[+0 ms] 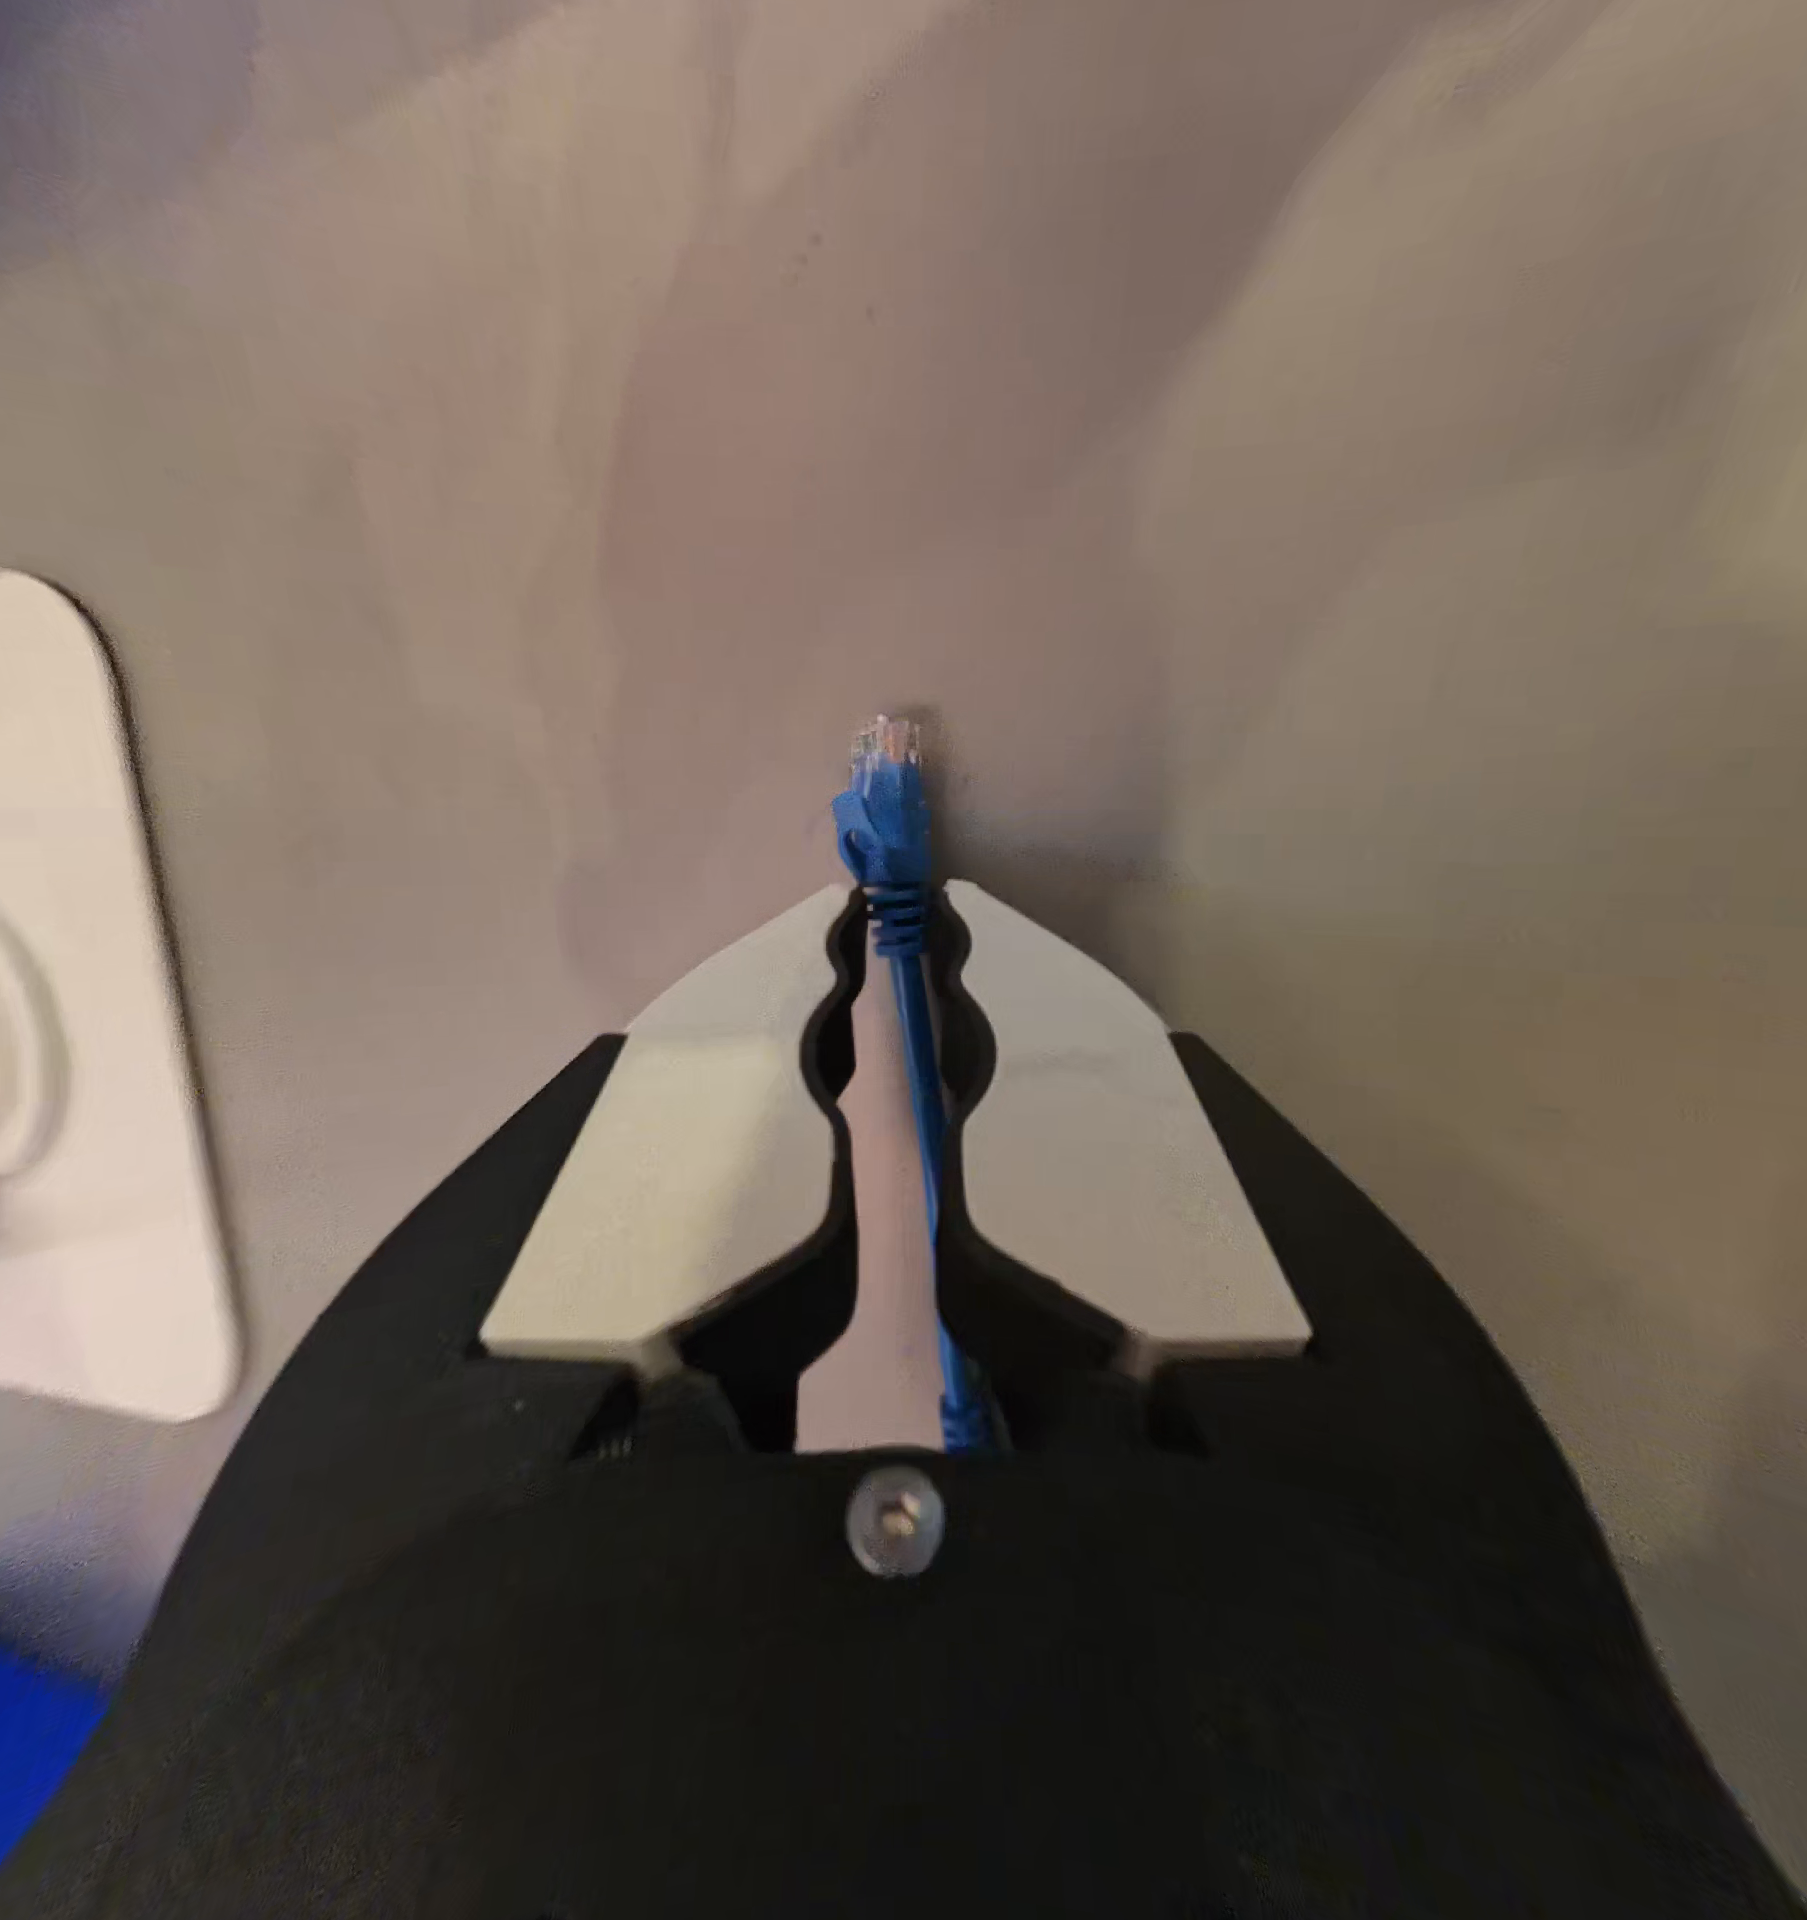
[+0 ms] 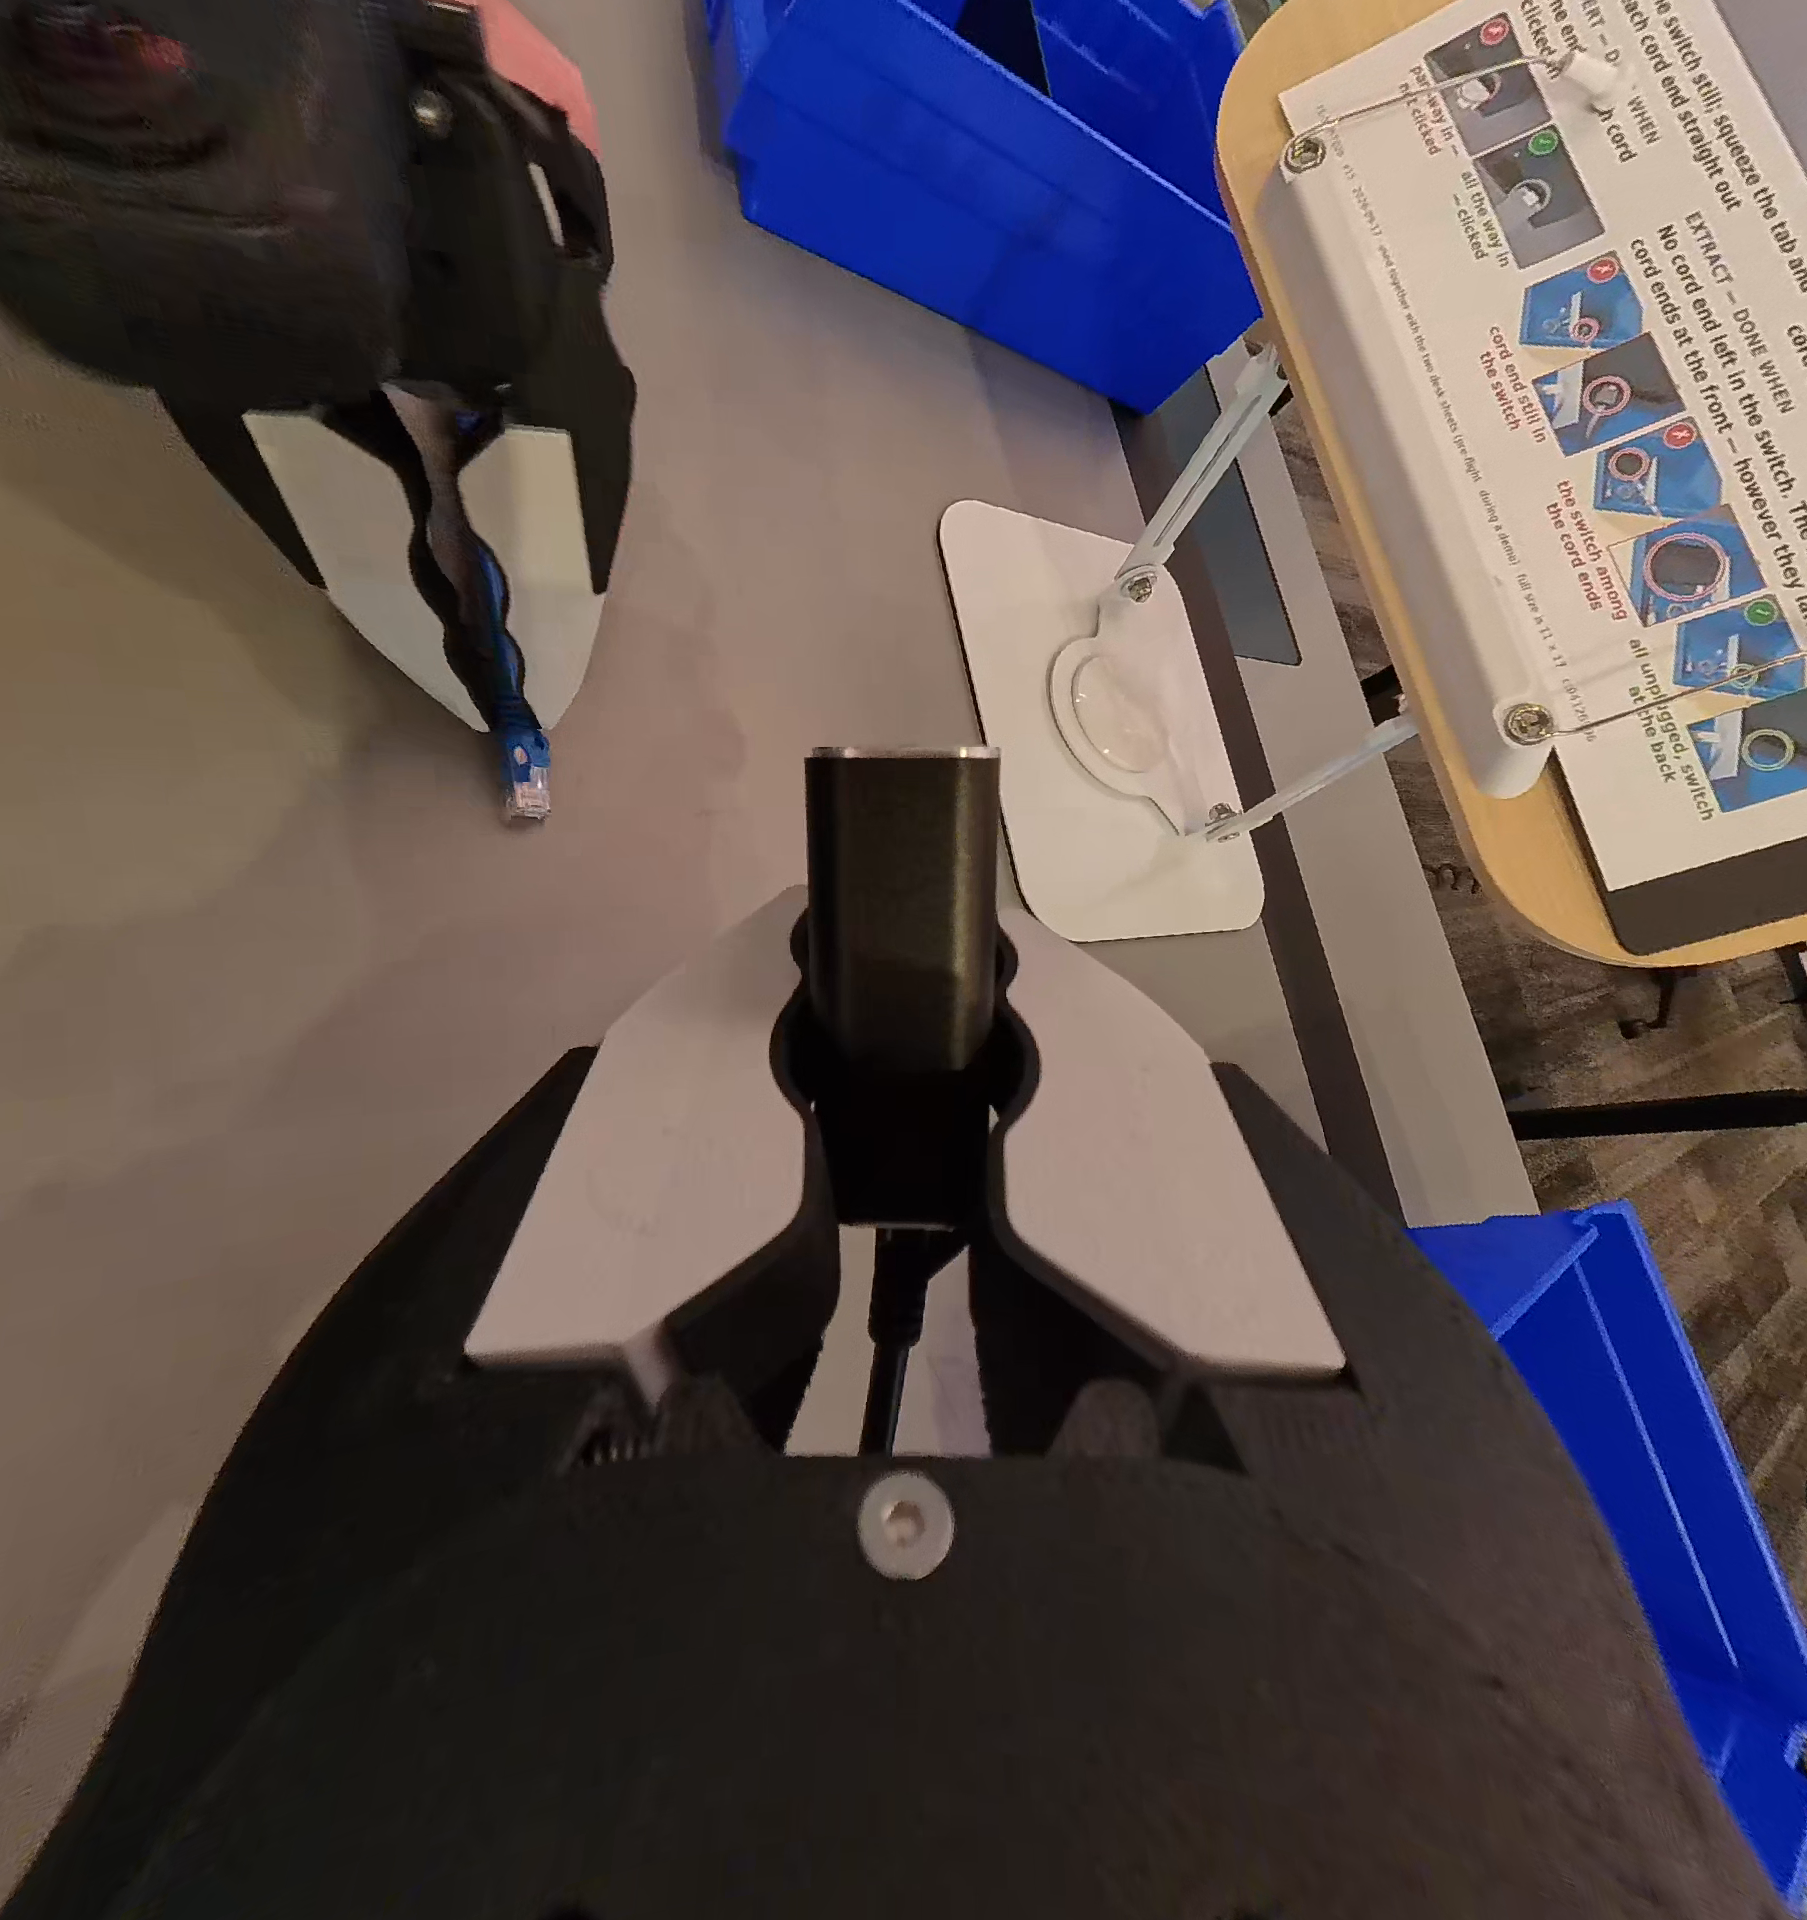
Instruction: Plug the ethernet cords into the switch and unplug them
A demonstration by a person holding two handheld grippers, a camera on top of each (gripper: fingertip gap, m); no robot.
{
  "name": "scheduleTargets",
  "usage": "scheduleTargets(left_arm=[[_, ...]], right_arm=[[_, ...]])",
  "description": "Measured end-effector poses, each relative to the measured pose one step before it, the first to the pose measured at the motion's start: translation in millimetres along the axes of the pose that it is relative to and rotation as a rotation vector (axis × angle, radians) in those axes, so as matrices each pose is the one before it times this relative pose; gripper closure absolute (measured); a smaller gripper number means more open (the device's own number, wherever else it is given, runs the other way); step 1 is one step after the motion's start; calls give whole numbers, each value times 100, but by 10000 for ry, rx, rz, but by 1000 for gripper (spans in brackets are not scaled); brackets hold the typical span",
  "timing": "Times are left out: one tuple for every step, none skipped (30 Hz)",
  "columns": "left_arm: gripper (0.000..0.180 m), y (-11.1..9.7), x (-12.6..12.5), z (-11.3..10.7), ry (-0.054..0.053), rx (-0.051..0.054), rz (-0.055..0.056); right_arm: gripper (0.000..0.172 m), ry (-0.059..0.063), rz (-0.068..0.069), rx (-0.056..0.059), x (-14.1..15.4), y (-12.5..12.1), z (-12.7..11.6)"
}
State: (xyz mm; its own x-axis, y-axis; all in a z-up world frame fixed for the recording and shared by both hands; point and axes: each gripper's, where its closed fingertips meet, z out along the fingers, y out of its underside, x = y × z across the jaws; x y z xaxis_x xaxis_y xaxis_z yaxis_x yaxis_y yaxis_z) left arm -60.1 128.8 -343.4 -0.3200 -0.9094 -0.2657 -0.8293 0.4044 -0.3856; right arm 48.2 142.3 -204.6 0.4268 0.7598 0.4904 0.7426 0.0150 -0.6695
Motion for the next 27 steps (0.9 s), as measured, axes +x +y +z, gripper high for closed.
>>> scheduleTargets(left_arm=[[170, -110, 26, 57, 481, 205, -587], [168, 138, -12, 201, 305, 59, -288], [167, -101, -49, 96, 159, 211, -93], [170, -73, 41, 39, 129, 130, 3], [170, -36, -86, 24, -104, 26, 94], [170, -61, -51, 18, -166, -21, 143], [170, -37, -35, 4, -153, -27, 108], [170, 94, -291, -46, -309, -93, 57], [170, 192, -312, -182, -221, -139, -7], [170, 100, -310, -359, -110, -79, -41], [170, -117, -540, -587, -169, 65, -163], [170, -211, -895, -778, -322, 78, -204], [170, -190, -970, -891, -358, -3, -30], [170, -293, -1105, -964, -478, 5, 105], [170, -419, -1255, -999, -592, 35, 113], [170, -371, -1094, -921, -517, -73, 219], [170, -343, -963, -816, -500, -158, 350], [170, -399, -1025, -726, -594, -139, 385], [170, -414, -777, -568, -412, -114, 365], [170, -359, -525, -400, -203, -129, 260], [170, -473, -536, -331, -234, -25, 185], [171, -360, -378, -198, -151, -72, 266], [170, -124, -325, -68, -140, -193, 383], [170, -80, -458, -28, -247, -178, 309], [170, -183, -180, -12, -65, -67, 212], [170, -235, 21, -14, 72, -9, 124], [170, -275, -133, -54, -49, 29, 5]], right_arm=[[145, -12, 1, 3, -15, -11, 31], [145, -18, -4, -1, -32, -15, 44], [145, -15, -17, -5, -42, -39, 38], [145, -1, -25, -6, -22, -30, 26], [145, 7, -32, 7, -20, -48, 5], [145, 9, -31, 23, -11, -46, -23], [145, -4, -15, 20, -17, -26, -5], [145, 32, -42, -4, 23, 3, -8], [145, 87, -102, -37, 63, 46, 8], [145, 146, -186, -40, 80, 24, -9], [145, 123, -214, -68, 16, 20, 29], [145, 204, -296, -137, 63, 67, 89], [145, 308, -423, -223, 122, 81, 133], [145, 329, -470, -253, 112, 66, 172], [145, 258, -345, -176, 49, -62, 166], [145, 264, -227, -75, 103, -204, 138], [145, 277, -232, -137, 154, -117, 143], [145, 293, -303, -254, 171, 11, 147], [145, 233, -267, -157, 104, -97, 84], [144, 143, -141, 21, 9, -315, 31], [144, 134, -104, 34, 18, -330, 21], [144, 109, -154, -75, -13, -184, 69], [145, 83, -168, -123, -47, -93, 91], [144, 123, -103, -111, 31, -53, 67], [144, 131, -47, -66, 63, -46, 50], [144, 33, -20, -45, -26, -18, 47], [144, 38, -42, -73, -16, 45, 75]])
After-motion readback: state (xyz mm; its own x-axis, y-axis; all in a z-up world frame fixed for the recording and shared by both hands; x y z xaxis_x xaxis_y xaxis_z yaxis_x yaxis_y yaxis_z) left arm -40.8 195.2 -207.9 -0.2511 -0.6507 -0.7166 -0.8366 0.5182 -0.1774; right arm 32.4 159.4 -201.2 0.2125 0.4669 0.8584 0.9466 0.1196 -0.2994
